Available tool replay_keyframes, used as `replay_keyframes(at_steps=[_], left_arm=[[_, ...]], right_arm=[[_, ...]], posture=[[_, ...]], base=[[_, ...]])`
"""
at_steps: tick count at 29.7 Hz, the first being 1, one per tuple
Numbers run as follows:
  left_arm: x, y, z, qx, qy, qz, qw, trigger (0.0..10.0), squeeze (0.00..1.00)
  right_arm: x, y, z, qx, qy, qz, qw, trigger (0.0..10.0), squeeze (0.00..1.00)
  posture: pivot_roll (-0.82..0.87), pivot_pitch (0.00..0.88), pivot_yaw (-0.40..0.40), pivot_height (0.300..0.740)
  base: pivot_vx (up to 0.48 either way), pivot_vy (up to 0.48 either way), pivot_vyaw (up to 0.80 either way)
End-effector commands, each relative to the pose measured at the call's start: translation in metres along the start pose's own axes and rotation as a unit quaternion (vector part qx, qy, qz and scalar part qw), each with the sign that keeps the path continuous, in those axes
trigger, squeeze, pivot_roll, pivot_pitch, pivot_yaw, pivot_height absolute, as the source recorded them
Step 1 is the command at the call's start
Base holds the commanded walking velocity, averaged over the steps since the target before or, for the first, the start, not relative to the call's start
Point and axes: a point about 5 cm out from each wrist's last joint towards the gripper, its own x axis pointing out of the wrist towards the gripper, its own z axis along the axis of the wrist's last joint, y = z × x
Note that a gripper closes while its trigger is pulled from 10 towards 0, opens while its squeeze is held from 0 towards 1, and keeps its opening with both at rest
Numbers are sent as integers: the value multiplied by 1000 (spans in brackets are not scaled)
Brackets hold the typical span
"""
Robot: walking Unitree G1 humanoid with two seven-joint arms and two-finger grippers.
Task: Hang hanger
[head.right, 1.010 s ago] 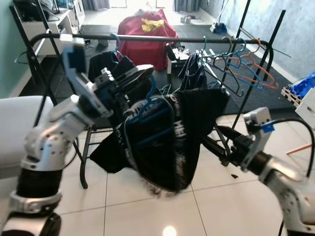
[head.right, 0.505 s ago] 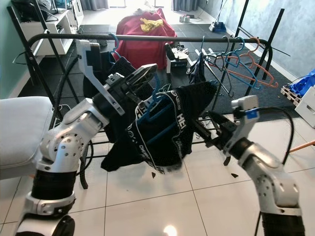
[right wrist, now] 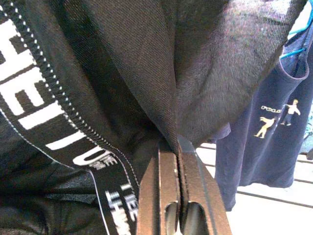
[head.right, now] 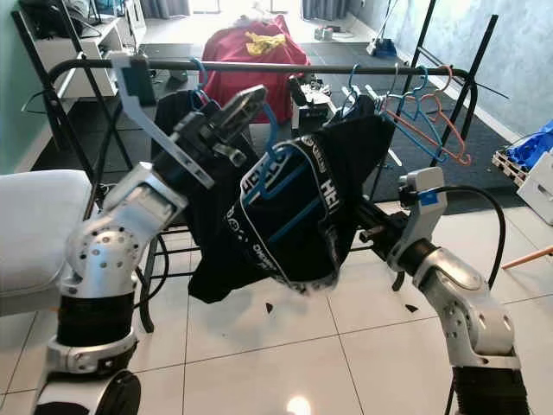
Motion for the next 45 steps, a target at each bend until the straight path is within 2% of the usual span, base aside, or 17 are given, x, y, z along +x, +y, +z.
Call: replay_keyframes(at_steps=[1, 10, 13, 17, 18, 19, 21, 22, 25, 28, 32, 33, 35, 37, 38, 40, 45], left_arm=[[3, -8, 3, -10, -11, -17, 1000, 10000, 0], [5, -7, 2, -10, -8, -11, 1000, 10000, 0], [4, -4, 3, -3, -7, -4, 1000, 10000, 0], [-5, 8, 3, 85, 34, 1, 996, 10000, 0], [-5, 8, 3, 85, 34, 1, 996, 10000, 0], [-10, 16, 3, 124, 57, 2, 991, 10000, 0], [-19, 25, 4, 166, 86, 0, 982, 10000, 0], [-19, 25, 4, 166, 86, 0, 982, 10000, 0], [-22, 25, 7, 181, 97, -16, 979, 10000, 0], [-26, 20, 9, 193, 110, -55, 973, 10000, 0], [-30, 14, 10, 195, 113, -92, 970, 10000, 0], [-33, 8, 12, 191, 113, -124, 967, 10000, 0], [-33, 8, 12, 191, 113, -124, 967, 10000, 0], [-44, -4, 17, 184, 123, -197, 955, 10000, 0], [-44, -4, 17, 184, 123, -197, 955, 10000, 0], [-53, -12, 20, 173, 137, -246, 944, 10000, 0], [-59, -17, 23, 164, 150, -286, 932, 10000, 0]], right_arm=[[0, -2, 3, -4, -7, -6, 1000, 0, 0], [0, -3, 4, -4, -14, -7, 1000, 0, 0], [-3, -2, 11, 18, -39, 2, 999, 0, 0], [-12, -4, 32, 57, -104, 10, 993, 0, 0], [-12, -4, 32, 57, -104, 10, 993, 0, 0], [-16, -9, 42, 61, -125, 6, 990, 0, 0], [-25, -19, 58, 64, -157, -3, 985, 0, 0], [-25, -19, 58, 64, -157, -3, 985, 0, 0], [-35, -32, 72, 60, -181, -21, 981, 0, 0], [-42, -40, 85, 49, -198, -35, 978, 0, 0], [-43, -42, 86, 48, -196, -44, 978, 0, 0], [-43, -45, 83, 46, -186, -58, 980, 0, 0], [-43, -45, 83, 46, -186, -58, 980, 0, 0], [-44, -52, 78, 46, -172, -90, 980, 0, 0], [-44, -52, 78, 46, -172, -90, 980, 0, 0], [-44, -57, 76, 49, -168, -106, 979, 0, 0], [-44, -62, 76, 51, -164, -118, 978, 0, 0]], posture=[[-52, 82, -39, 740], [-56, 83, -37, 740], [-57, 84, -36, 740], [-60, 87, -37, 740], [-60, 87, -37, 740], [-62, 88, -35, 740], [-67, 92, -30, 740], [-67, 92, -30, 740], [-67, 91, -32, 740], [-71, 88, -35, 740], [-72, 87, -36, 740], [-71, 87, -37, 740], [-71, 87, -37, 740], [-69, 85, -39, 740], [-69, 85, -39, 740], [-69, 85, -39, 740], [-69, 85, -39, 740]], base=[[0, 0, 0], [0, 0, 0], [0, 0, 0], [0, 0, 0], [0, 0, 0], [0, 0, 0], [0, 0, 0], [0, 0, 0], [0, 0, 0], [0, 0, 0], [0, 0, 0], [0, 0, 0], [0, 0, 0], [0, 0, 0], [0, 0, 0], [0, 0, 0], [0, 0, 0]])
